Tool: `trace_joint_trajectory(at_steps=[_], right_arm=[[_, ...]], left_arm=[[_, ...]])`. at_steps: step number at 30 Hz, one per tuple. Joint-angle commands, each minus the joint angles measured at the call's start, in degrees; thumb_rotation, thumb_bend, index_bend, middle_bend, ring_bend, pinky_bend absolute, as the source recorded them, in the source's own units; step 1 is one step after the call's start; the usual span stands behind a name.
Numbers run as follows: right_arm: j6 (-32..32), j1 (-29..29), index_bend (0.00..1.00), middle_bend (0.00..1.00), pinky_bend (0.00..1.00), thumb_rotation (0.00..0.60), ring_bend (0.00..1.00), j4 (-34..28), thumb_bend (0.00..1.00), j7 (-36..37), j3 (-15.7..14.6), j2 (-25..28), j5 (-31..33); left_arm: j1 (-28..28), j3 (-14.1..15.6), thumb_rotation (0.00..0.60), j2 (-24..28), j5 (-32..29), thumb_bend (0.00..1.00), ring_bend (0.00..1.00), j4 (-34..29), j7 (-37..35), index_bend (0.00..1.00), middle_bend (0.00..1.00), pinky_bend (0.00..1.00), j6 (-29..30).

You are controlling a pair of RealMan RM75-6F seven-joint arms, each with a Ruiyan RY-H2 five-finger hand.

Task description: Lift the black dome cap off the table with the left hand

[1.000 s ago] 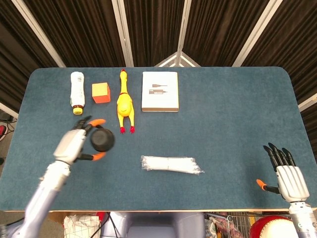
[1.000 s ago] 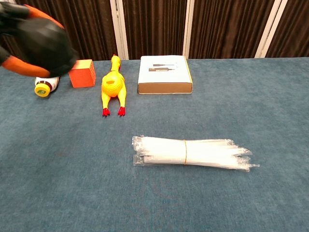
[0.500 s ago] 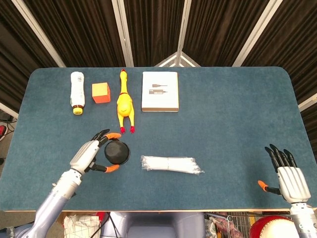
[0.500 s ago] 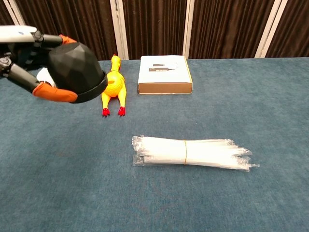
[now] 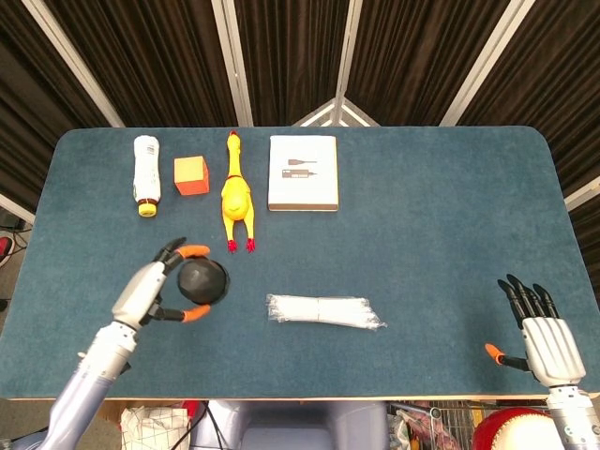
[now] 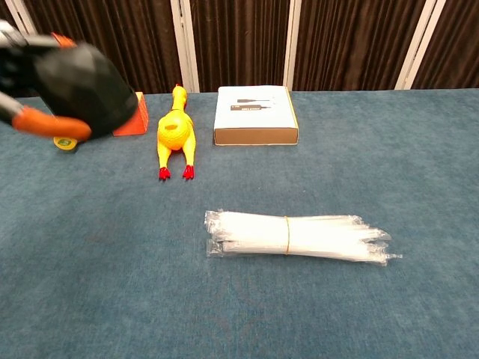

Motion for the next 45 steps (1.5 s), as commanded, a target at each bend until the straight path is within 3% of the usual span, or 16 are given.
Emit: trace_joint_trajectory(at_steps=[1, 4, 6, 9, 12, 14, 16, 20, 23, 26, 29, 35, 39, 42, 45], right_arm=[[-0.4, 0.1, 0.02, 0.03, 0.00, 0.600, 0.12, 0.3, 0.19, -0.1, -0.1, -0.2, 0.1], [-0.6, 0.2, 0.02, 0.03, 0.00, 0.600, 0.12, 0.4, 0.19, 0.0, 0.1, -0.3, 0.4], [-0.7, 0.3, 0.02, 0.03, 0.00, 0.600, 0.12, 0.5, 0.19, 0.1, 0.2, -0.3, 0.6], [-0.7, 0.2, 0.02, 0.03, 0.00, 0.600, 0.12, 0.6, 0.19, 0.3, 0.2, -0.3, 0.7], [-0.6, 0.2, 0.02, 0.03, 0.00, 0.600, 0.12, 0.4, 0.19, 0.2, 0.1, -0.3, 0.5], [-0.7, 0.3, 0.02, 0.03, 0.00, 0.600, 0.12, 0.3, 0.19, -0.1, 0.0, -0.4, 0.3], [-0.8, 0.4, 0.02, 0.03, 0.00, 0.600, 0.12, 0.2, 0.19, -0.3, 0.0, -0.5, 0.4], [-1.3, 0.6, 0.01, 0.03, 0.00, 0.600, 0.12, 0.3, 0.19, -0.5, 0.2, -0.7, 0.6], [-1.6, 0.7, 0.01, 0.03, 0.00, 0.600, 0.12, 1.0, 0.19, -0.1, 0.2, -0.9, 1.0], [-1.3, 0.6, 0.02, 0.03, 0.00, 0.600, 0.12, 1.1, 0.19, 0.5, 0.5, -0.7, 1.2], [-0.8, 0.4, 0.02, 0.03, 0.00, 0.600, 0.12, 1.1, 0.19, 0.9, 0.6, -0.4, 1.3], [0.0, 0.0, 0.02, 0.03, 0.00, 0.600, 0.12, 0.5, 0.19, 1.5, 0.4, 0.3, 0.6], [-0.1, 0.1, 0.01, 0.03, 0.00, 0.600, 0.12, 0.5, 0.19, 1.4, 0.3, 0.1, 0.5], [-0.6, 0.4, 0.01, 0.03, 0.00, 0.600, 0.12, 0.6, 0.19, 1.3, 0.3, -0.2, 0.4], [-0.9, 0.6, 0.02, 0.03, 0.00, 0.600, 0.12, 0.6, 0.19, 1.0, 0.2, -0.3, 0.3]], left_arm=[[-4.1, 0.6, 0.600, -7.9, -4.9, 0.55, 0.00, 3.9, 8.7, 0.22, 0.42, 0.00, -3.9], [-3.2, -4.0, 0.600, -5.3, -3.1, 0.55, 0.00, -0.9, 6.9, 0.23, 0.43, 0.00, 1.1], [-0.5, -7.6, 0.600, 0.1, -0.3, 0.55, 0.00, -6.1, 2.7, 0.23, 0.44, 0.00, 5.5], [4.3, -10.1, 0.600, 8.1, 4.3, 0.55, 0.00, -10.0, -6.1, 0.24, 0.44, 0.00, 9.0], [8.5, -8.8, 0.600, 14.0, 9.2, 0.55, 0.00, -9.6, -13.5, 0.25, 0.45, 0.00, 10.0], [9.7, -5.8, 0.600, 16.0, 12.6, 0.55, 0.00, -7.1, -16.4, 0.26, 0.45, 0.00, 7.6], [9.1, -3.4, 0.600, 15.4, 13.6, 0.56, 0.00, -4.6, -16.6, 0.26, 0.45, 0.00, 4.7], [4.8, 1.4, 0.600, 6.7, 10.1, 0.55, 0.00, 4.3, -13.5, 0.28, 0.44, 0.00, -4.8], [0.3, 1.5, 0.600, -3.4, 2.6, 0.55, 0.00, 12.3, -9.7, 0.28, 0.44, 0.00, -9.6], [-2.4, 1.0, 0.600, -8.9, -2.3, 0.55, 0.00, 15.5, -3.8, 0.27, 0.44, 0.00, -9.9], [-3.2, -0.5, 0.600, -9.2, -3.6, 0.55, 0.00, 12.3, 0.0, 0.28, 0.44, 0.00, -7.0], [2.2, -4.5, 0.600, 0.5, 5.2, 0.55, 0.00, -1.3, -3.1, 0.29, 0.45, 0.00, 4.9], [5.2, 0.5, 0.600, 3.7, 11.5, 0.55, 0.00, -0.7, -5.9, 0.30, 0.45, 0.00, 5.1], [3.3, 5.4, 0.600, -1.0, 8.5, 0.55, 0.00, 6.8, -2.9, 0.29, 0.44, 0.00, -2.1], [1.3, 6.2, 0.600, -5.8, 4.7, 0.56, 0.00, 11.8, 1.1, 0.28, 0.43, 0.00, -5.1]])
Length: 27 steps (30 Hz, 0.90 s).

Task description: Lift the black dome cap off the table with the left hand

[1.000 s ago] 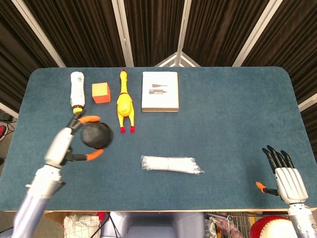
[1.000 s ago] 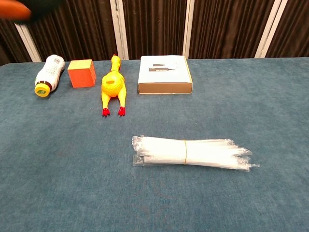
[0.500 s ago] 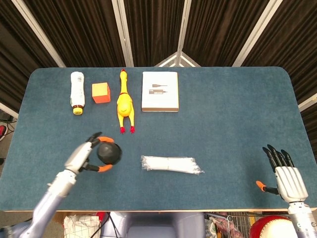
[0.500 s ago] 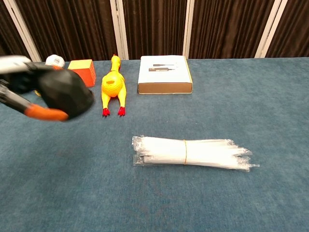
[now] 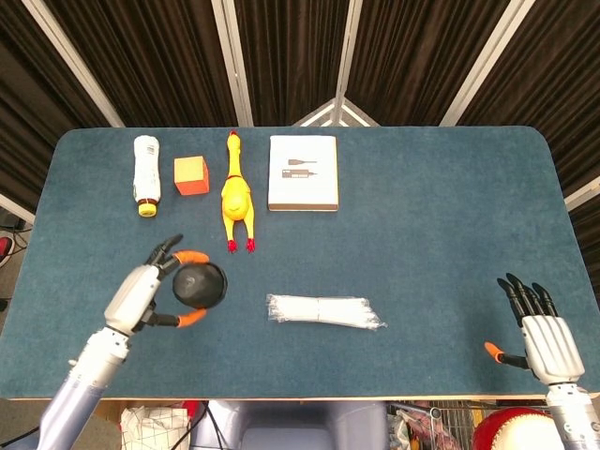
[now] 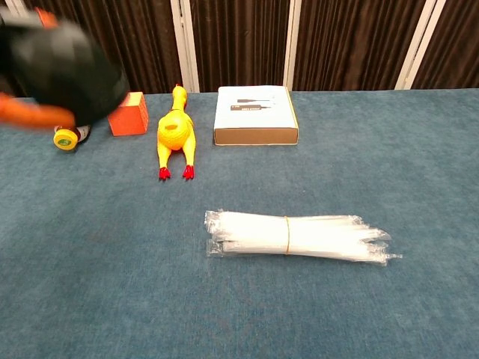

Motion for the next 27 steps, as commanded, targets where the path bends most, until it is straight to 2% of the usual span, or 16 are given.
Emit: trace_joint_trajectory(at_steps=[1, 3, 5, 7, 8, 9, 11, 13, 16, 17, 19, 22, 27], right_arm=[[-0.1, 0.1, 0.02, 0.03, 0.00, 0.600, 0.12, 0.0, 0.19, -0.3, -0.1, -0.1, -0.1], [-0.2, 0.1, 0.02, 0.03, 0.00, 0.600, 0.12, -0.1, 0.19, -0.5, -0.2, -0.2, -0.2], [-0.1, 0.0, 0.02, 0.03, 0.00, 0.600, 0.12, 0.0, 0.19, -0.6, -0.1, -0.2, -0.1], [-0.1, 0.0, 0.02, 0.03, 0.00, 0.600, 0.12, 0.0, 0.19, -0.5, -0.1, -0.2, 0.1], [-0.1, 0.0, 0.02, 0.03, 0.00, 0.600, 0.12, 0.1, 0.19, -0.3, -0.1, -0.2, 0.1], [0.0, 0.0, 0.02, 0.03, 0.00, 0.600, 0.12, 0.1, 0.19, -0.2, -0.1, -0.2, 0.0], [0.0, 0.0, 0.02, 0.03, 0.00, 0.600, 0.12, 0.0, 0.19, -0.2, -0.1, -0.1, 0.0], [-0.1, 0.1, 0.02, 0.03, 0.00, 0.600, 0.12, -0.1, 0.19, -0.3, -0.1, -0.1, -0.1], [-0.1, 0.1, 0.02, 0.03, 0.00, 0.600, 0.12, -0.4, 0.19, -0.5, -0.2, -0.1, -0.3], [-0.1, 0.1, 0.02, 0.03, 0.00, 0.600, 0.12, -0.5, 0.19, -0.6, -0.3, -0.1, -0.4], [-0.1, 0.1, 0.01, 0.03, 0.00, 0.600, 0.12, -0.6, 0.19, -0.9, -0.5, -0.2, -0.7], [-0.4, 0.3, 0.02, 0.03, 0.00, 0.600, 0.12, -0.9, 0.19, -1.4, -0.4, -0.3, -0.6], [-0.6, 0.2, 0.02, 0.03, 0.00, 0.600, 0.12, -0.4, 0.19, -1.0, -0.3, -0.4, 0.2]], left_arm=[[-2.4, 4.1, 0.600, -8.5, -7.5, 0.55, 0.00, 10.6, 5.9, 0.28, 0.43, 0.00, -7.6], [-3.2, 2.3, 0.600, -9.6, -10.0, 0.55, 0.00, 10.1, 7.1, 0.28, 0.42, 0.00, -6.9], [-2.9, -0.1, 0.600, -8.7, -9.8, 0.55, 0.00, 7.6, 5.8, 0.29, 0.43, 0.00, -4.5], [-1.5, -3.6, 0.600, -5.4, -7.7, 0.55, 0.00, 2.8, 2.3, 0.29, 0.43, 0.00, 0.1], [0.2, -6.3, 0.600, -2.4, -5.6, 0.55, 0.00, -0.3, -0.4, 0.29, 0.44, 0.00, 4.3], [1.3, -6.6, 0.600, -0.3, -4.4, 0.55, 0.00, -1.7, -2.0, 0.29, 0.44, 0.00, 5.5], [3.1, -5.3, 0.600, 3.0, -1.8, 0.55, 0.00, -2.4, -4.2, 0.29, 0.44, 0.00, 6.1], [3.6, -3.0, 0.600, 3.8, -0.6, 0.56, 0.00, -1.2, -4.7, 0.29, 0.44, 0.00, 4.7], [2.7, 0.8, 0.600, 2.6, -0.7, 0.55, 0.00, 2.8, -3.7, 0.29, 0.43, 0.00, 0.0], [2.5, 1.2, 0.600, 2.3, -0.9, 0.55, 0.00, 3.4, -3.4, 0.29, 0.43, 0.00, -0.7], [1.0, 3.2, 0.600, -0.1, -3.8, 0.56, 0.00, 7.1, -2.2, 0.29, 0.43, 0.00, -5.4], [-0.2, 1.6, 0.600, -2.5, -6.8, 0.55, 0.00, 9.9, -2.7, 0.29, 0.43, 0.00, -6.3], [-0.8, -1.0, 0.600, -1.4, -8.5, 0.55, 0.00, 10.3, -0.9, 0.29, 0.43, 0.00, -4.1]])
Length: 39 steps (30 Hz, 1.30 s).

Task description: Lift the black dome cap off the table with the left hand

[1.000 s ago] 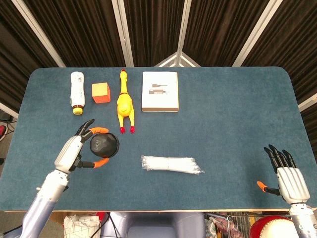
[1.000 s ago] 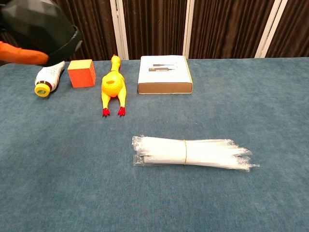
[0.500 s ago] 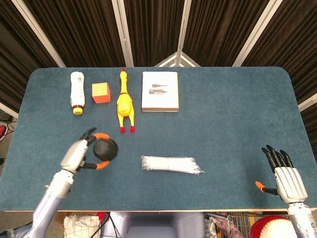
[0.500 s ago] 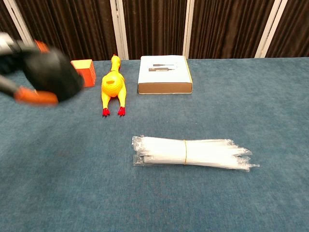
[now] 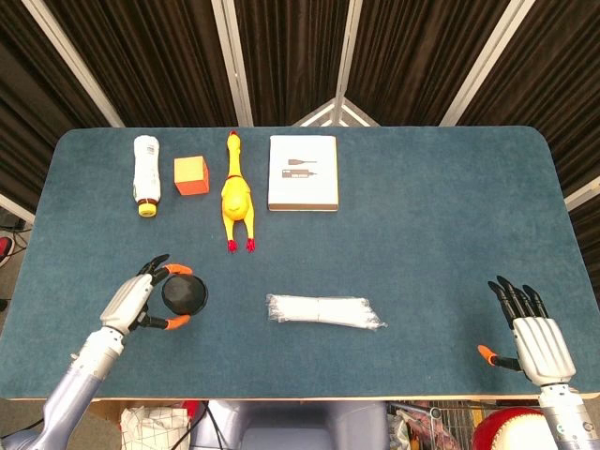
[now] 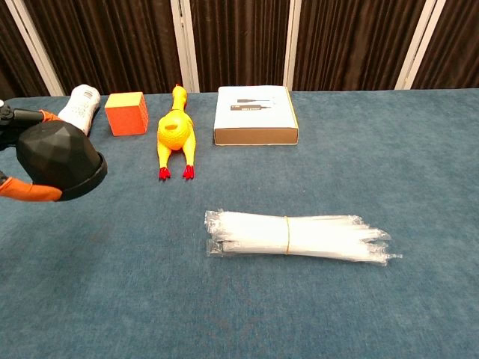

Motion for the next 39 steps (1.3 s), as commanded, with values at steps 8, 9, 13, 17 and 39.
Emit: trace_joint_trajectory(at_steps=[8, 9, 13, 17, 39], right_arm=[[-0.8, 0.4, 0.02, 0.03, 0.00, 0.600, 0.12, 0.3, 0.19, 0.9, -0.1, 0.2, 0.0], [-0.9, 0.4, 0.02, 0.03, 0.00, 0.600, 0.12, 0.3, 0.19, 0.8, -0.1, 0.2, 0.0], [-1.4, 0.6, 0.02, 0.03, 0.00, 0.600, 0.12, 0.5, 0.19, 0.6, 0.0, -0.1, 0.4], [-1.8, 0.7, 0.02, 0.03, 0.00, 0.600, 0.12, 0.7, 0.19, 0.7, -0.1, -0.2, 0.7], [-3.1, 1.5, 0.02, 0.03, 0.00, 0.600, 0.12, 0.8, 0.19, 1.3, -0.2, -0.3, 0.9]], left_arm=[[-5.8, -0.2, 0.600, -3.1, -11.9, 0.56, 0.00, 6.4, 13.2, 0.28, 0.42, 0.00, -3.9], [-6.3, -0.1, 0.600, -4.0, -13.1, 0.56, 0.00, 7.5, 14.2, 0.28, 0.42, 0.00, -4.5], [-8.3, 0.4, 0.600, -8.4, -16.9, 0.56, 0.00, 11.7, 17.0, 0.26, 0.41, 0.00, -6.1], [-9.1, 0.3, 0.600, -11.8, -17.3, 0.55, 0.00, 14.0, 15.5, 0.26, 0.40, 0.00, -7.2], [-9.2, 2.6, 0.600, -14.6, -16.3, 0.34, 0.00, 16.0, 19.8, 0.08, 0.00, 0.00, -3.8]])
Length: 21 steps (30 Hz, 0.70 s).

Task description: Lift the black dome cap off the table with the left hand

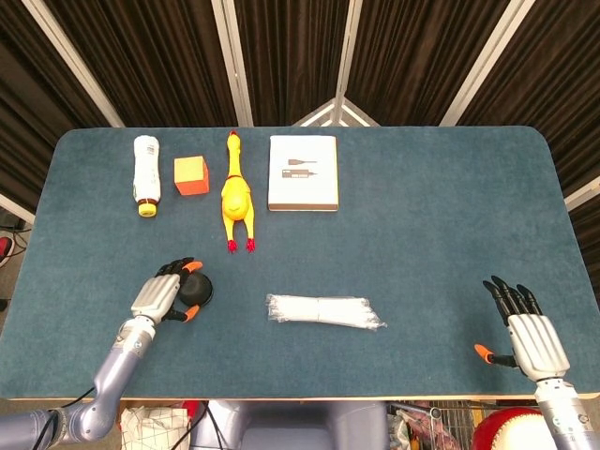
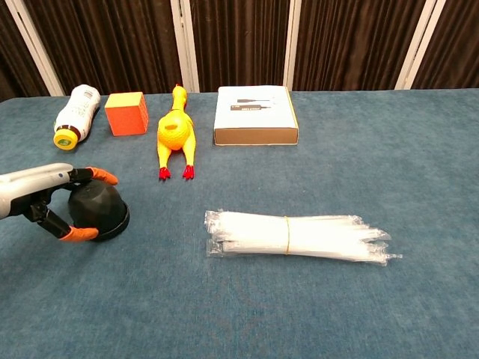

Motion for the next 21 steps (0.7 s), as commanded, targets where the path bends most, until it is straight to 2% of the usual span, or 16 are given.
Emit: trace_joint_trajectory(at_steps=[1, 6, 14, 21], right_arm=[[-0.1, 0.0, 0.02, 0.03, 0.00, 0.600, 0.12, -0.1, 0.19, -0.2, 0.0, 0.0, 0.2], [0.0, -0.3, 0.02, 0.03, 0.00, 0.600, 0.12, -0.1, 0.19, 0.0, -0.4, 0.0, 0.2], [0.7, -0.6, 0.02, 0.03, 0.00, 0.600, 0.12, -0.1, 0.19, 0.1, -0.5, 0.0, -0.1], [0.4, -0.5, 0.02, 0.03, 0.00, 0.600, 0.12, -0.2, 0.19, -0.1, -0.4, -0.2, 0.2]], left_arm=[[-0.1, 0.2, 0.600, 0.4, 0.7, 0.32, 0.00, -0.1, -0.2, 0.07, 0.00, 0.00, -0.3], [0.4, -0.2, 0.600, 1.4, 2.2, 0.31, 0.00, -1.4, -1.4, 0.08, 0.00, 0.00, 0.8], [1.5, -0.2, 0.600, 2.9, 2.7, 0.31, 0.00, -3.5, -0.3, 0.12, 0.13, 0.00, 3.6], [0.9, -0.3, 0.600, 2.6, 1.1, 0.31, 0.00, -3.1, 0.8, 0.12, 0.14, 0.00, 2.4]])
